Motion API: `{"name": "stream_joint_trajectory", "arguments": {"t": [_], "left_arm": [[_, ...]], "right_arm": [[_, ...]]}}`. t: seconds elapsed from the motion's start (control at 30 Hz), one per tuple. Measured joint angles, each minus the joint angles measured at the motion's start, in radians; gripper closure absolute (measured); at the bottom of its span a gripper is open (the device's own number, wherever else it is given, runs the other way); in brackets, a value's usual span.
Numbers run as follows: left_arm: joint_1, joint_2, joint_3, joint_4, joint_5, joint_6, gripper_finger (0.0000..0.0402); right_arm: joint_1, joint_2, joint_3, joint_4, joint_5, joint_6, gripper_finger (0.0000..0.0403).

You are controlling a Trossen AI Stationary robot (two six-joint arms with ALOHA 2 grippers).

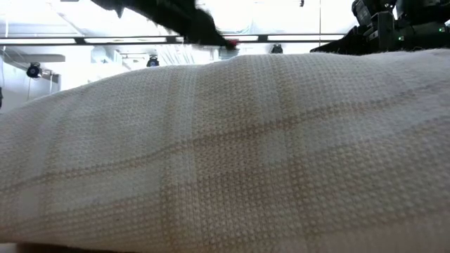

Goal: Build produce basket
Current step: Put the red strawberry into the blue basket

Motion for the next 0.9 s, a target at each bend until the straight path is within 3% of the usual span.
{"name": "stream_joint_trajectory", "arguments": {"t": [0.47, 0.63, 0.9], "left_arm": [[0.042, 0.135, -0.012, -0.029, -0.005, -0.012, 0.0294], [0.044, 0.184, 0.000, -0.106, 0.038, -0.028, 0.0294], [0.049, 0.158, 0.005, -0.148, 0.184, -0.033, 0.0294]], "right_arm": [[0.000, 0.000, -0.004, -0.001, 0.000, 0.000, 0.0394], [0.000, 0.000, -0.004, -0.001, 0.000, 0.000, 0.0394], [0.000, 0.000, -0.004, 0.000, 0.000, -0.008, 0.0394]]}}
